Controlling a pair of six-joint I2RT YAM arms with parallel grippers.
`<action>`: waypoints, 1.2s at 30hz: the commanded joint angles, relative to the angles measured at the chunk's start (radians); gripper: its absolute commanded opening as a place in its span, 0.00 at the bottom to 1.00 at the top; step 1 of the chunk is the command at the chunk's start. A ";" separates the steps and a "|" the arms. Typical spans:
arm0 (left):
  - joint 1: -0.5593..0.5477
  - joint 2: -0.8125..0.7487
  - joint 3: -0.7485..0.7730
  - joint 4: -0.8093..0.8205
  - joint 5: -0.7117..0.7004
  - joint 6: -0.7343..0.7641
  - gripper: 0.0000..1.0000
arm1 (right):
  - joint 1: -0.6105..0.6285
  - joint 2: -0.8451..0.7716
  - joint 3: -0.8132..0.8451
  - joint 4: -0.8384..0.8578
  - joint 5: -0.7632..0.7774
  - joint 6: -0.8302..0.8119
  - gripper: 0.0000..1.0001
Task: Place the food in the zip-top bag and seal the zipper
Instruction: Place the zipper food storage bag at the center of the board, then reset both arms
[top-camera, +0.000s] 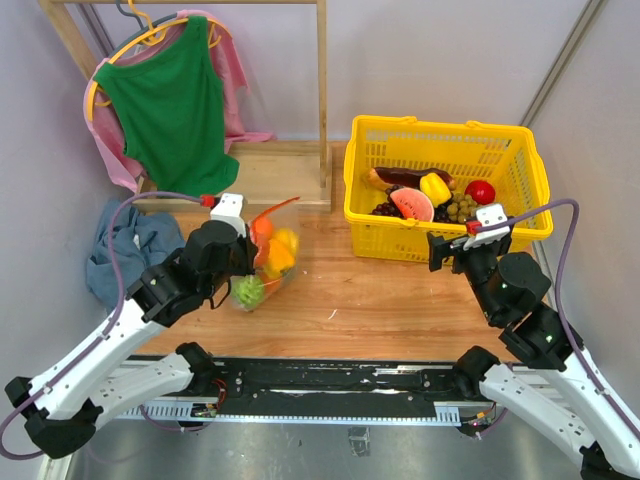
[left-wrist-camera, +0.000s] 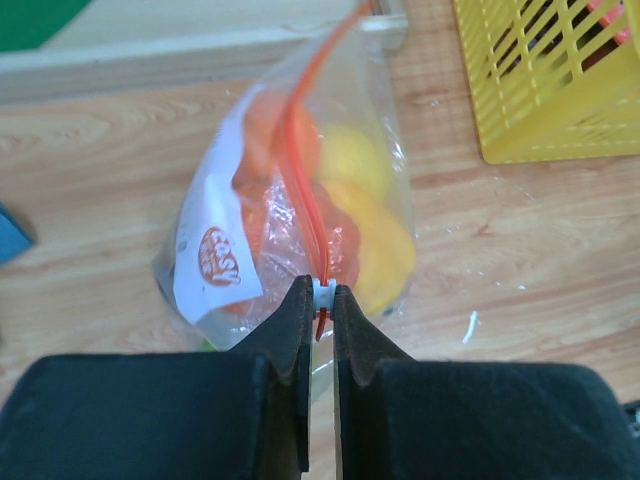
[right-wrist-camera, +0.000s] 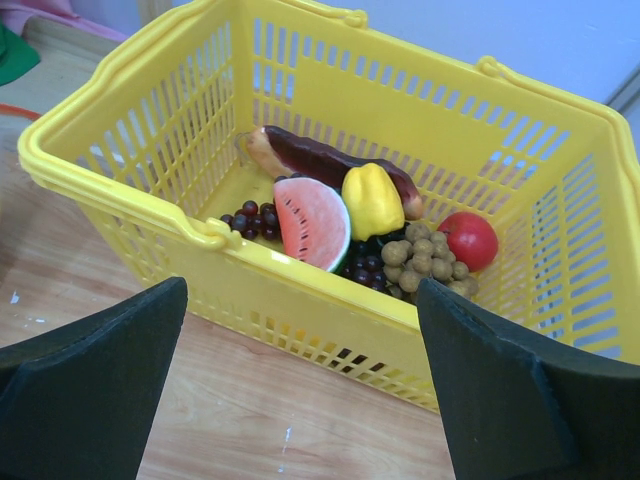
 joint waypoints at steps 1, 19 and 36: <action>0.001 -0.085 -0.030 -0.070 -0.015 -0.196 0.00 | -0.009 -0.040 -0.025 0.006 0.083 -0.016 0.98; 0.001 -0.392 -0.126 -0.221 -0.371 -0.515 0.48 | -0.009 -0.130 -0.034 -0.047 0.231 -0.007 0.98; 0.000 -0.788 -0.264 0.089 -0.372 -0.148 0.99 | -0.009 -0.298 -0.112 0.011 0.276 -0.035 0.98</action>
